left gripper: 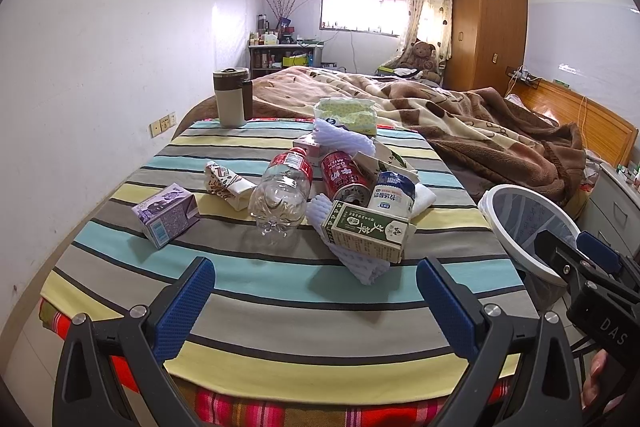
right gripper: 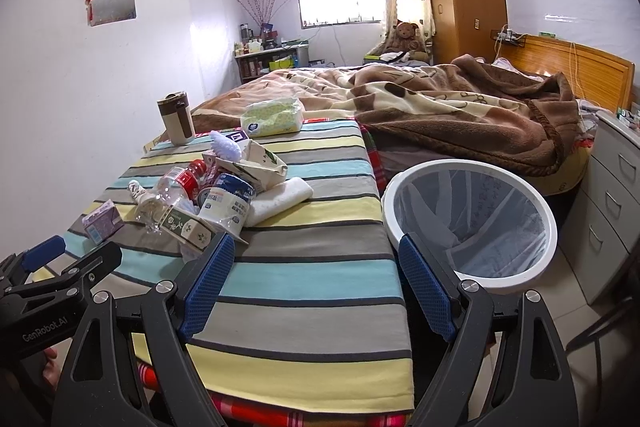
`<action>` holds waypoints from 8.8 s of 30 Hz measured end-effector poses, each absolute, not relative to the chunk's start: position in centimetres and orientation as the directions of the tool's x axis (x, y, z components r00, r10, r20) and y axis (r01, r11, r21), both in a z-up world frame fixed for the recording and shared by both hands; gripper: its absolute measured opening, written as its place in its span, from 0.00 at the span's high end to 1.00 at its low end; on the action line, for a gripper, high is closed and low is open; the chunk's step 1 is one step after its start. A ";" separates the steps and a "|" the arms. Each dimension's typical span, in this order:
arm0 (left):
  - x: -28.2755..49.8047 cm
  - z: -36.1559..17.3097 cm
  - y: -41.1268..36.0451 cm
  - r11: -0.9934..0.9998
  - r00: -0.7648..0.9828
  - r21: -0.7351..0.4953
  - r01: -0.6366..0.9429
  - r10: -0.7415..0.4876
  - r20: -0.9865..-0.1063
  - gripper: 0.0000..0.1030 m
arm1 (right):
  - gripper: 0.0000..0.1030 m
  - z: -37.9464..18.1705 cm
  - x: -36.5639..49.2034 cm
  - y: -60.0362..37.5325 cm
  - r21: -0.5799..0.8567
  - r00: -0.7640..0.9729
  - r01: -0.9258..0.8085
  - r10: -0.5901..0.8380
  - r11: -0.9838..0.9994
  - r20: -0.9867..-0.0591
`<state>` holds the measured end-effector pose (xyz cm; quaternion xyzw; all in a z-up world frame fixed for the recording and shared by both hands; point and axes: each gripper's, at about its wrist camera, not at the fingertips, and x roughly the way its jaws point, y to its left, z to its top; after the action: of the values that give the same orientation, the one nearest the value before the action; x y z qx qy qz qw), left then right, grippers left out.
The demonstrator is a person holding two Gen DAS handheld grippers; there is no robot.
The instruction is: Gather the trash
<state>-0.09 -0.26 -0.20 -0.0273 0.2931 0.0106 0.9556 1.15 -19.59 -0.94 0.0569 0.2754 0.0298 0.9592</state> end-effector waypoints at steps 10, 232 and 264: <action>-0.1 -0.2 -0.4 0.998 0.828 -0.046 -0.036 0.004 -0.560 0.01 | 0.17 -0.9 1.1 -19.8 0.125 0.845 -0.024 0.087 0.992 -0.527; 14.4 0.4 -5.5 0.940 0.697 -0.204 0.274 -0.340 -0.631 0.18 | 0.29 -3.0 11.0 -26.7 0.295 0.783 0.061 0.138 0.954 -0.607; 21.2 -4.3 6.8 0.976 0.606 -0.200 0.090 -0.214 -0.767 0.18 | 0.26 -7.0 18.7 -15.8 0.284 0.593 0.027 0.213 0.958 -0.776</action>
<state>21.19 6.79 -4.28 -0.0707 0.4359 -0.0851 0.8932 18.67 -15.84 -6.98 0.1341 0.4478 0.0525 0.8824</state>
